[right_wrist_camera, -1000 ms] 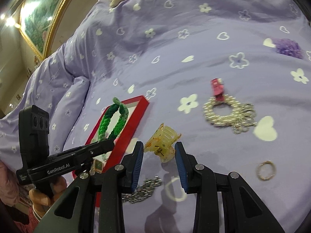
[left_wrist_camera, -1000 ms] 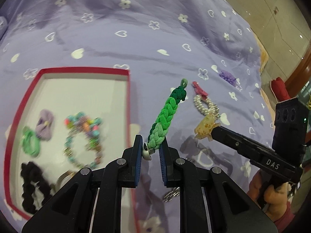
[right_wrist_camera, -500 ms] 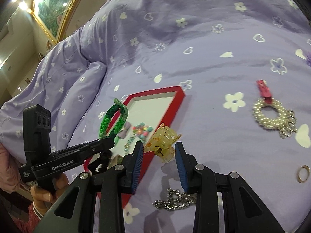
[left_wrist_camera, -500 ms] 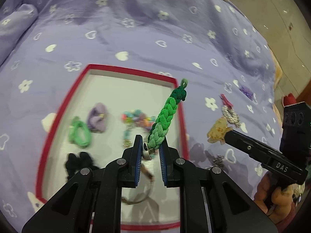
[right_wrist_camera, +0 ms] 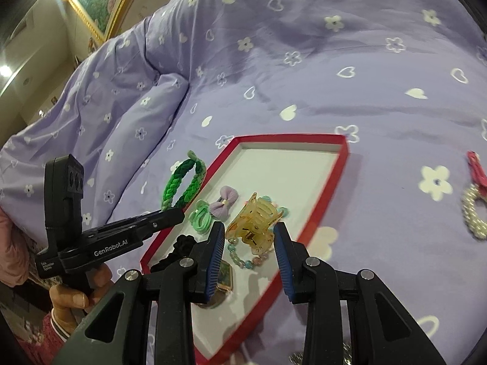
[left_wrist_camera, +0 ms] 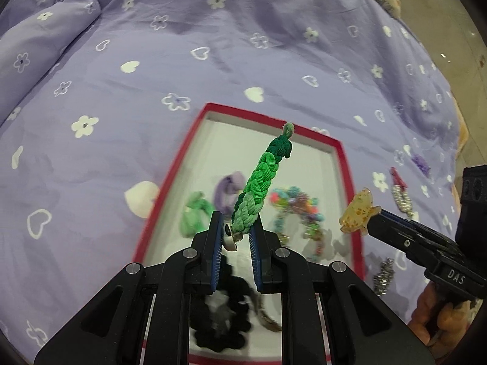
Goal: Organize jewelry
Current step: 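Carry the green braided tie and yellow claw clip over the red tray and lower them, then open the left tool in the tray while the right tool opens, releasing both items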
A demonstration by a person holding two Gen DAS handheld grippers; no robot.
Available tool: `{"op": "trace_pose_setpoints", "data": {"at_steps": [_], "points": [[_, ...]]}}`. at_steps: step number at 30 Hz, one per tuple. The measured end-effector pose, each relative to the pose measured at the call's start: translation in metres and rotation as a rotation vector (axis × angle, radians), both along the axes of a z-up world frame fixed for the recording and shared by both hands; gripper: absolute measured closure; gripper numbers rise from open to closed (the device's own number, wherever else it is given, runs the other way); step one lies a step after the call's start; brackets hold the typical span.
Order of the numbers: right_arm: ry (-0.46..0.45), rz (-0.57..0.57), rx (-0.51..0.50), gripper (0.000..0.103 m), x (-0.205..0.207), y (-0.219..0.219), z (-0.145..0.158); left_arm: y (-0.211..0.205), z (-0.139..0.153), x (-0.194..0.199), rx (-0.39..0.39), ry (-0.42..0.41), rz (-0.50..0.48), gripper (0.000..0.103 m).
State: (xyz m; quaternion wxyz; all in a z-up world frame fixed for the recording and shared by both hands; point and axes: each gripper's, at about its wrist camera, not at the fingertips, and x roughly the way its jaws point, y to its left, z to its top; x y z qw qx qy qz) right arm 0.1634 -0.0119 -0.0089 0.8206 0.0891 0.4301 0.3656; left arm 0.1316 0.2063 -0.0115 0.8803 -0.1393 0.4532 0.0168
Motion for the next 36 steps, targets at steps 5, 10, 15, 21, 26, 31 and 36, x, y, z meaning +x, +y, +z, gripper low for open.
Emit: {"op": "trace_pose_setpoints", "data": {"at_steps": [5,10,15,21,26,31,36], "points": [[0.014,0.027,-0.048,0.07,0.007,0.022,-0.011,0.008,-0.009,0.009,0.055,0.028,0.019,0.088],[0.023,0.052,-0.101,0.07,0.011,0.036,-0.024,0.008,-0.019,0.016,0.092,0.047,0.011,0.088],[0.016,0.07,-0.132,0.069,0.011,0.043,-0.029,0.001,-0.03,0.022,0.107,0.072,-0.012,0.088],[-0.003,0.088,-0.154,0.069,0.009,0.045,-0.027,-0.004,-0.036,0.023,0.107,0.081,-0.032,0.087],[0.001,0.092,-0.148,0.068,0.008,0.045,-0.028,-0.006,-0.037,0.02,0.109,0.087,-0.033,0.086],[-0.004,0.095,-0.153,0.066,0.006,0.047,-0.028,-0.008,-0.035,0.019,0.108,0.086,-0.039,0.083],[-0.003,0.094,-0.153,0.066,0.004,0.045,-0.027,-0.008,-0.032,0.017,0.11,0.078,-0.035,0.07]]}}
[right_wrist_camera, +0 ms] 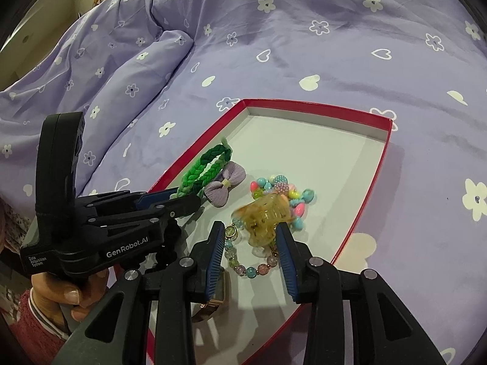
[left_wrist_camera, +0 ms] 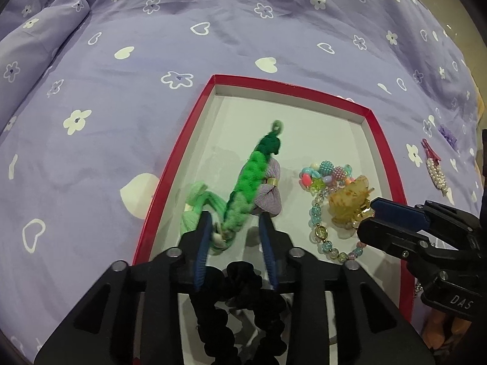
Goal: Organize jewelry
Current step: 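Open the left tool in the tray while the right tool opens, releasing both items, then move both open tools toward the silver chain and gold ring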
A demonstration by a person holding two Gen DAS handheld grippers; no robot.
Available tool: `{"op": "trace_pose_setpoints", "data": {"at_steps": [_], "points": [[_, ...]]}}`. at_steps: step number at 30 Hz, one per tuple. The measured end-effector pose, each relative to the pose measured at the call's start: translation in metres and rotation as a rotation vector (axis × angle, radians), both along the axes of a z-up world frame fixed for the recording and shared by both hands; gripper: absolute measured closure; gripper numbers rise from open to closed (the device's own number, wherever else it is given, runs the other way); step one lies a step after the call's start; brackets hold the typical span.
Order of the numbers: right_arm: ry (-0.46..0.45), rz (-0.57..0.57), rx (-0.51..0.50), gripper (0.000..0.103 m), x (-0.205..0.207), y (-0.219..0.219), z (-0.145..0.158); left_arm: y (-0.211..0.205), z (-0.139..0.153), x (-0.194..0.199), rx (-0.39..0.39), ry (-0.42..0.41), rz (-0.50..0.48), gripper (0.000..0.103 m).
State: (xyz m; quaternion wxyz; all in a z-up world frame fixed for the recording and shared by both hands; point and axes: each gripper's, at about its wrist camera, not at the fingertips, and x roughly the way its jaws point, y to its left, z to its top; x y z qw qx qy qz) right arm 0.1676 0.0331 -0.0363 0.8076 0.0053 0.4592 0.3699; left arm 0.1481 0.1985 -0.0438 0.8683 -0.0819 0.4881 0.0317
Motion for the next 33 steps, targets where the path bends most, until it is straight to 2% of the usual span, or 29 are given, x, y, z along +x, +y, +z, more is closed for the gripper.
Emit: {"op": "trace_pose_setpoints", "data": {"at_steps": [12,14,17,19,26,33], "points": [[-0.006,-0.013,0.018,0.065,-0.008,-0.007,0.01,0.001,0.009,-0.007,-0.006,-0.014,0.007,0.067],[-0.007,-0.018,0.029,0.065,-0.009,-0.011,0.014,0.002,0.012,-0.01,-0.008,-0.018,0.015,0.065],[-0.017,-0.026,0.05,0.064,-0.014,-0.02,0.022,0.003,0.017,-0.016,-0.018,-0.029,0.024,0.055],[-0.023,-0.038,0.072,0.058,-0.018,-0.029,0.028,0.001,0.022,-0.021,-0.03,-0.043,0.023,0.052],[-0.028,-0.098,0.115,0.057,-0.031,-0.066,0.04,-0.018,0.035,-0.035,-0.068,-0.071,0.005,0.049],[-0.036,-0.191,0.128,0.056,-0.041,-0.116,0.044,-0.05,0.048,-0.046,-0.079,-0.093,-0.054,0.048]]}}
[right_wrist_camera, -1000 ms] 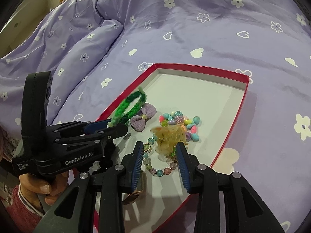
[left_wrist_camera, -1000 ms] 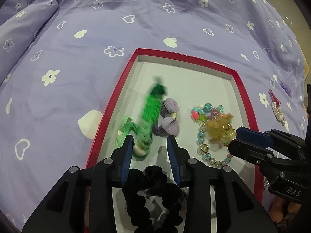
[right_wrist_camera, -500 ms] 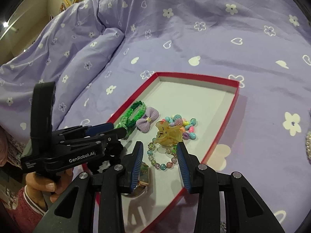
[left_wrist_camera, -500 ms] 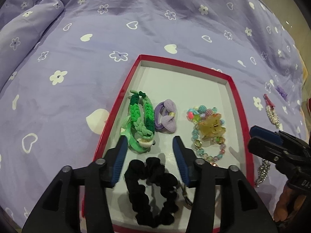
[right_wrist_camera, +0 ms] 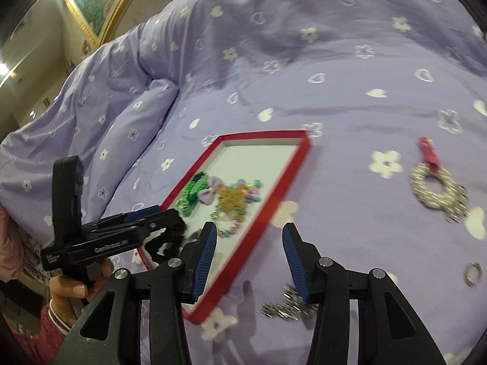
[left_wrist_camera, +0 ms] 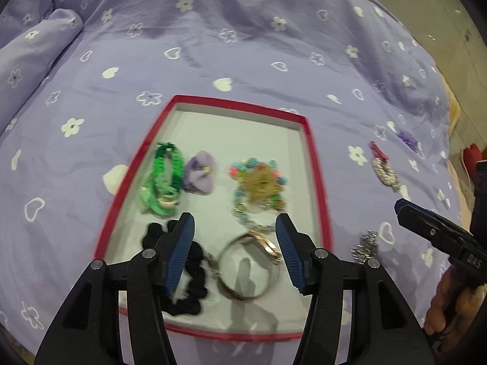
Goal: Organize jewelry
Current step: 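Move both open tools toward the silver chain and gold ring, then grasp the silver chain with the left tool while the right grasps the gold ring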
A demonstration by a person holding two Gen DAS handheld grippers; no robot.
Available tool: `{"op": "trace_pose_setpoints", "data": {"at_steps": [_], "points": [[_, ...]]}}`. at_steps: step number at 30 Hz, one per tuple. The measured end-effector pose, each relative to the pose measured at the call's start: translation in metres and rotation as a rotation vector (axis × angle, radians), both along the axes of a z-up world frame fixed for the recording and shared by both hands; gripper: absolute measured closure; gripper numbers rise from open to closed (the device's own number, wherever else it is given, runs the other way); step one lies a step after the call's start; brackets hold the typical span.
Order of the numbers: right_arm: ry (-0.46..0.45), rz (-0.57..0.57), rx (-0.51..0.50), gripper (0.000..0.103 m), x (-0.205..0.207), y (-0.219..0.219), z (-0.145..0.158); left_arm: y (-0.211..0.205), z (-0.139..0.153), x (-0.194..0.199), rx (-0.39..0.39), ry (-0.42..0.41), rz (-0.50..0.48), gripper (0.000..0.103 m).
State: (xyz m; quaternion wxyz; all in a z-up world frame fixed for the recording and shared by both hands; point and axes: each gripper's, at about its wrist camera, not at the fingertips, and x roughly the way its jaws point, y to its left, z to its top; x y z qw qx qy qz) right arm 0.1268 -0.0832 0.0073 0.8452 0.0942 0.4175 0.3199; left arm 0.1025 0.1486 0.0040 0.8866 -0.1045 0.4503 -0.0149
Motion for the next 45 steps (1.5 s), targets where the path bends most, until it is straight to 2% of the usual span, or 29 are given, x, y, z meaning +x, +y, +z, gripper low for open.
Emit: {"op": "trace_pose_setpoints", "data": {"at_steps": [12,22,38,45], "points": [[0.01,-0.171,0.0,0.054,-0.02,-0.088,-0.008,-0.069,0.011,-0.015,-0.011,-0.012,-0.158,0.043],[0.004,-0.276,-0.063,0.054,-0.034,-0.14,-0.022,-0.126,-0.009,-0.019,0.009,0.037,-0.281,0.042],[-0.006,-0.314,-0.129,0.054,-0.028,-0.161,-0.034,-0.158,-0.022,-0.005,0.053,0.066,-0.345,0.042],[-0.022,-0.316,-0.195,0.054,-0.012,-0.158,-0.042,-0.17,-0.04,0.009,0.096,0.119,-0.368,0.042]]}}
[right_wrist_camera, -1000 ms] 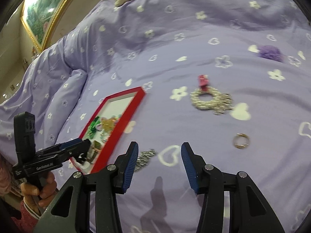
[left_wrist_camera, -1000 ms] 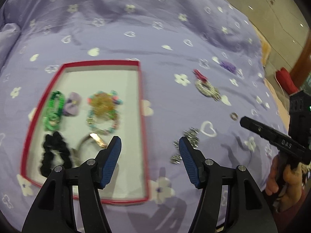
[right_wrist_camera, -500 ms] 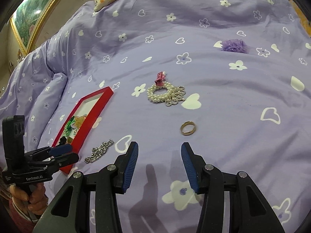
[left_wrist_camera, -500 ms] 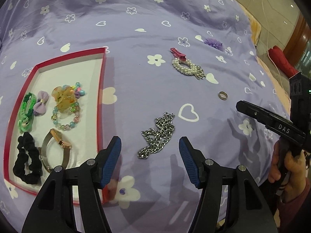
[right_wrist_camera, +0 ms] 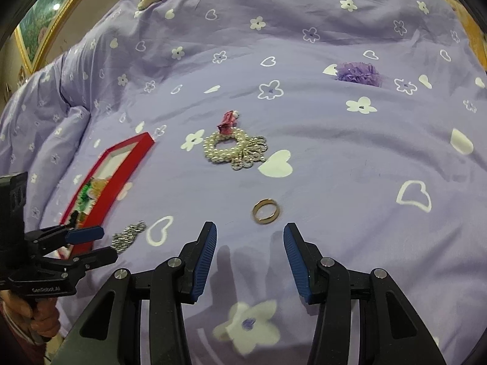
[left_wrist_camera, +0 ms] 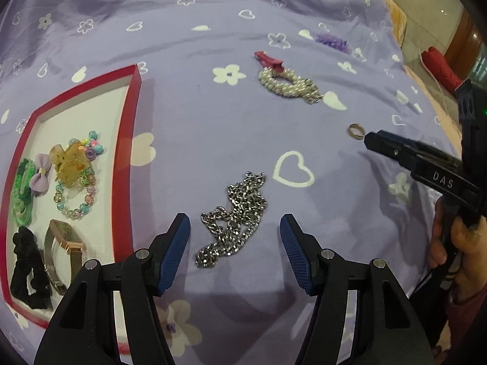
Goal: Organize jewelry
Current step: 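Grasp the silver chain with the left tool while the right grasps the gold ring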
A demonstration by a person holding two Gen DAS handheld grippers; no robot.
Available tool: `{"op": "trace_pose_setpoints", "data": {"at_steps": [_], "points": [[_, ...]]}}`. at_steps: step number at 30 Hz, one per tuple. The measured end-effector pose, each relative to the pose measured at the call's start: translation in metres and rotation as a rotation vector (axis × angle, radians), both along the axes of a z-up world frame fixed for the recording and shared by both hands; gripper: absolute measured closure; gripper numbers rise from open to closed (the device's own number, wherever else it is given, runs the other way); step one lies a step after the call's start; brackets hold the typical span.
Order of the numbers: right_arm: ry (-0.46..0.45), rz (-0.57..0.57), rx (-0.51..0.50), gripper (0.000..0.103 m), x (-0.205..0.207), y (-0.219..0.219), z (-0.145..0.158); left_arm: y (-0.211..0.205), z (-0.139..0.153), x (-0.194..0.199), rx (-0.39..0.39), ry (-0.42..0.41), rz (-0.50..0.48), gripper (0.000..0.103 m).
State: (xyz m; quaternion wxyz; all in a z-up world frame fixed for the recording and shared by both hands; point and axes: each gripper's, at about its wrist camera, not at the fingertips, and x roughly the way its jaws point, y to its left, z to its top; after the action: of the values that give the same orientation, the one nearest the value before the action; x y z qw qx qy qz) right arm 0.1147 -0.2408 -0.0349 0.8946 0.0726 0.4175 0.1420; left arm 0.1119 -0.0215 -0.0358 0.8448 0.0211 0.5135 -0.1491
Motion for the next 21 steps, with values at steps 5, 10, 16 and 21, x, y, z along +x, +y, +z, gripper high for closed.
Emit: {"op": "trace_pose_setpoints", "data": {"at_steps": [5,10,16,21], "points": [[0.008,0.016,-0.082,0.054,0.018,0.01,-0.01,-0.003,-0.01,0.006,0.025,-0.002,-0.006,0.042],[-0.008,0.023,-0.167,0.063,0.02,0.022,-0.018,-0.004,-0.012,0.004,0.045,-0.03,-0.023,0.049],[-0.013,0.002,-0.15,0.08,0.022,0.018,-0.016,0.001,-0.007,0.006,0.045,-0.042,-0.026,0.088],[-0.023,0.01,-0.083,0.08,0.013,0.018,-0.008,0.005,0.0,0.001,0.004,-0.052,-0.022,0.093]]}}
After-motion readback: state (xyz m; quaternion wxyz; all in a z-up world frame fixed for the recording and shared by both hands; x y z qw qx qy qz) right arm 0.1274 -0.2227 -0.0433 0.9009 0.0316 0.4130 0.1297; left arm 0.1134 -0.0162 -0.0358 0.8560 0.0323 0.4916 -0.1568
